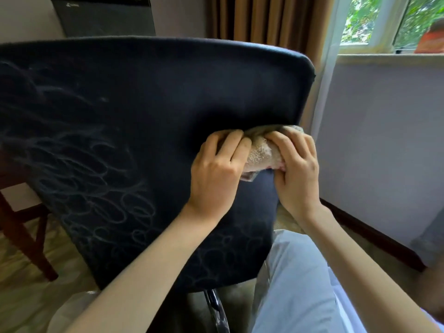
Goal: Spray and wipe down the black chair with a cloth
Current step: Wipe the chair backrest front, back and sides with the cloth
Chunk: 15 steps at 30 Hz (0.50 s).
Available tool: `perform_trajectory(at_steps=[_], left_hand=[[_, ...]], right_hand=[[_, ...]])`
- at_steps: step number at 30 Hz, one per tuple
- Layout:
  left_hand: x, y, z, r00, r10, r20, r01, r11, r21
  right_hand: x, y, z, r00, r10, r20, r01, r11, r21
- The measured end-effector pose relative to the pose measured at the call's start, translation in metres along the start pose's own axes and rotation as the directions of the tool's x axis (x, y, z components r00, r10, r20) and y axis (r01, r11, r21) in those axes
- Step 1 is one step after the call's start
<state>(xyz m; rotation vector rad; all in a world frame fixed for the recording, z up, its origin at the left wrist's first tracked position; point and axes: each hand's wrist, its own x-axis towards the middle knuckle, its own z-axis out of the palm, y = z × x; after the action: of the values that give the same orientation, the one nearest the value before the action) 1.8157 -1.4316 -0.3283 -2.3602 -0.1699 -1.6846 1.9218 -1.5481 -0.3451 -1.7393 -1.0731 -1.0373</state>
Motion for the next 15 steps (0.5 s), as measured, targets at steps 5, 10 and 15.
perform_trajectory(at_steps=[5,10,15], left_hand=[[-0.076,-0.004,0.028,0.994,0.069,0.089,-0.070,0.998,0.009],[-0.147,0.004,0.055,0.983,0.087,0.161,-0.085,0.996,-0.019],[-0.181,0.012,0.062,0.944,0.086,0.319,-0.072,0.996,-0.056]], right_hand=[[-0.073,0.016,0.032,0.986,0.091,0.139,-0.098,0.994,0.046],[-0.142,0.030,0.058,0.934,0.221,0.279,-0.241,0.970,0.040],[-0.177,0.034,0.063,0.886,0.261,0.383,-0.283,0.959,0.001]])
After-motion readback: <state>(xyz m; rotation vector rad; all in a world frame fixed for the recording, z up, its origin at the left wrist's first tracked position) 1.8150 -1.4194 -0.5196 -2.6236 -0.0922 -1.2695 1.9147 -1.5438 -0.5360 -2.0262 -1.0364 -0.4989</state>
